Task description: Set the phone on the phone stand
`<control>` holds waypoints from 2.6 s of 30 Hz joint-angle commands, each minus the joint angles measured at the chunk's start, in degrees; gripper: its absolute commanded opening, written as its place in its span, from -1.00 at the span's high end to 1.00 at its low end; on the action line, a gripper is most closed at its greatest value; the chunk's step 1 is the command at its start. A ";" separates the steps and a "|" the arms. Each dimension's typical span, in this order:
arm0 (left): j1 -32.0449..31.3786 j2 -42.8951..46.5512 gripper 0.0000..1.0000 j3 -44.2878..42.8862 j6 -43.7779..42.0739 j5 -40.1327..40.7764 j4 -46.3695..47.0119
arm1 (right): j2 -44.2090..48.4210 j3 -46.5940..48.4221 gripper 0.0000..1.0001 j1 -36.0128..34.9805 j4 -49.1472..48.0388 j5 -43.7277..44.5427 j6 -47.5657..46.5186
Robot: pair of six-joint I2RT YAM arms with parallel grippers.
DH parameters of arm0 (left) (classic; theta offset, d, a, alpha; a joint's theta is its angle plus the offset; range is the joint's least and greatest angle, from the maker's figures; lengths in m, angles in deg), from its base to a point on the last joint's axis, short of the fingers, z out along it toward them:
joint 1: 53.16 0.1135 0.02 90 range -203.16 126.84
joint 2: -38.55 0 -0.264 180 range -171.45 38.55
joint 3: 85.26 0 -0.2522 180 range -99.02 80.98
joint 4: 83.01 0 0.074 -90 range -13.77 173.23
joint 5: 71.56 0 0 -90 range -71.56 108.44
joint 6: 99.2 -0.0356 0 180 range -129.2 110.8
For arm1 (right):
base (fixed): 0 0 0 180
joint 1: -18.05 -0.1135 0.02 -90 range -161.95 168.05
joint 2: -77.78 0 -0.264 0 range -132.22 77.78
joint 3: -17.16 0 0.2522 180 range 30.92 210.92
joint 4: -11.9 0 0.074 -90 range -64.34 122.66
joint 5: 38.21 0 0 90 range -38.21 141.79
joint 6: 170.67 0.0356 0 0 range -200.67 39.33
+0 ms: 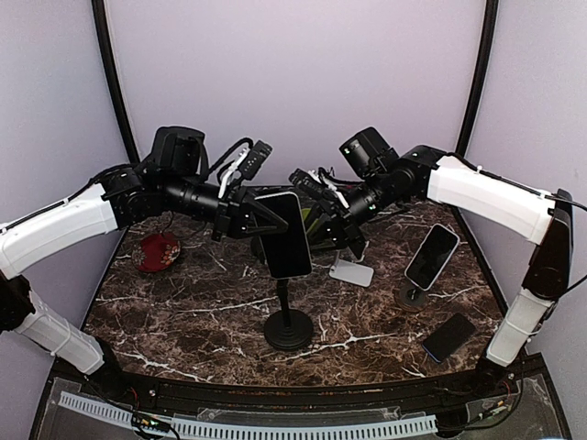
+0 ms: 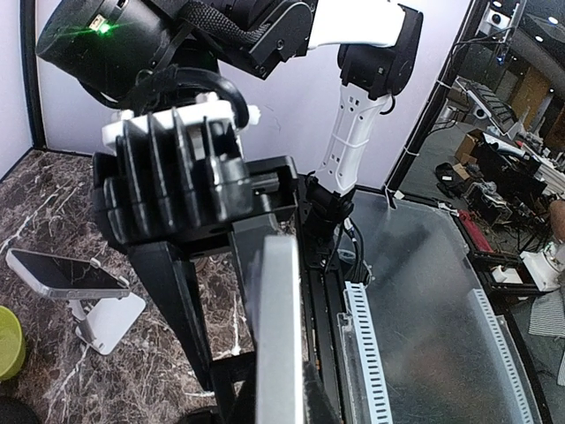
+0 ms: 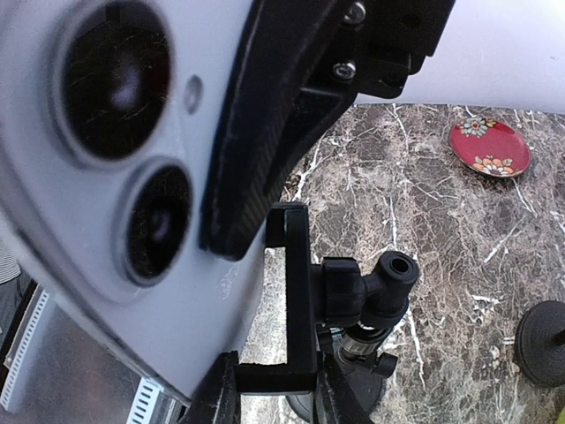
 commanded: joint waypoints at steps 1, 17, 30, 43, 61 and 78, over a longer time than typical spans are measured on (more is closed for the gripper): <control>2.13 0.38 1.00 1.08 -0.95 0.47 2.20 | 1.57 1.14 1.00 -0.35 -1.85 -5.65 0.46; 2.69 -3.32 1.00 -3.04 -7.82 3.44 -0.75 | 0.95 2.03 1.00 -0.67 -0.13 -7.13 -1.47; 6.06 -2.63 1.00 -3.07 -8.89 6.69 -6.97 | 1.77 2.93 1.00 -0.96 6.24 -7.20 -8.46; 6.22 5.10 1.00 4.35 -4.90 16.71 -17.47 | 4.47 0.52 1.00 1.21 3.57 -3.48 -4.22; 4.16 1.58 1.00 -0.81 -2.28 30.08 -17.61 | 5.30 -1.39 1.00 -0.22 4.05 -7.96 -4.77; 3.53 6.32 1.00 -2.03 -3.49 21.88 -14.55 | 5.06 2.35 -0.45 1.15 0.47 2.61 1.70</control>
